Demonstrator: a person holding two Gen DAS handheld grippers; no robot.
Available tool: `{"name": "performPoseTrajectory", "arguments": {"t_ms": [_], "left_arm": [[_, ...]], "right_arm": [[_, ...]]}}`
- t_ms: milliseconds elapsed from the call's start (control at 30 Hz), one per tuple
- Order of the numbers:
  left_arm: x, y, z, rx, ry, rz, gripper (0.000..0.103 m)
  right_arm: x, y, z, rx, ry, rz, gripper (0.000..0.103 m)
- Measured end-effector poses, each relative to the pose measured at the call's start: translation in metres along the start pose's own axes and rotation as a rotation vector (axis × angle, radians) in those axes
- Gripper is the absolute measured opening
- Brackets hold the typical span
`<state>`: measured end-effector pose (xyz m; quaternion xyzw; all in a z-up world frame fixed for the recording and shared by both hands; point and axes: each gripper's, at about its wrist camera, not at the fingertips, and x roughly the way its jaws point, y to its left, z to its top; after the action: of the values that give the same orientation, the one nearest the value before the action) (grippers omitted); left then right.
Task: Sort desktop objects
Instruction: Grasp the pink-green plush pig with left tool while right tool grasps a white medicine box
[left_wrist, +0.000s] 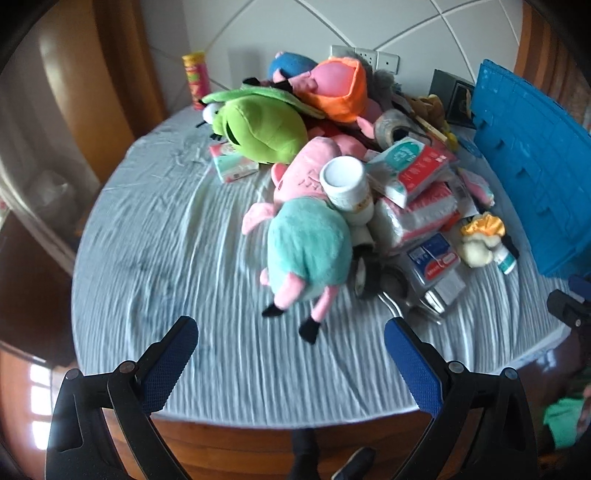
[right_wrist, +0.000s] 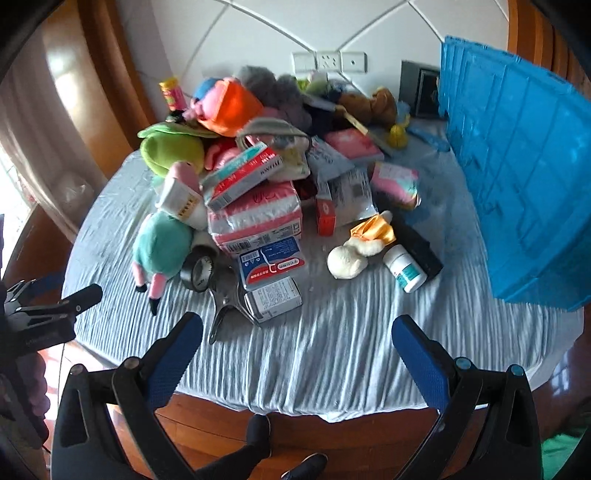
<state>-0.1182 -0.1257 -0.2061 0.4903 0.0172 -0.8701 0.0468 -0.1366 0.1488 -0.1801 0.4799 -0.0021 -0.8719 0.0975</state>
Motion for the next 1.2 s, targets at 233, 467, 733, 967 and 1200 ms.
{"name": "performPoseTrajectory", "arguments": {"t_ms": [233, 467, 733, 967, 1200], "left_arm": [[0.034, 0.003, 0.031, 0.025, 0.018, -0.062, 0.102], [0.066, -0.02, 0.043, 0.039, 0.06, -0.089, 0.102], [0.113, -0.029, 0.038, 0.004, 0.151, -0.023, 0.087], [0.118, -0.02, 0.031, -0.024, 0.151, -0.011, 0.068], [0.092, 0.009, 0.026, -0.027, 0.133, 0.029, 0.062]], "right_arm": [[0.035, 0.012, 0.012, 0.049, 0.049, -0.021, 0.103], [0.064, 0.012, 0.018, 0.005, 0.1, -0.028, 0.103], [0.105, 0.0, 0.016, -0.016, 0.178, 0.035, 0.103], [0.121, -0.005, 0.011, -0.031, 0.203, 0.087, 0.093], [0.124, -0.002, 0.01, -0.044, 0.202, 0.138, 0.086]]}}
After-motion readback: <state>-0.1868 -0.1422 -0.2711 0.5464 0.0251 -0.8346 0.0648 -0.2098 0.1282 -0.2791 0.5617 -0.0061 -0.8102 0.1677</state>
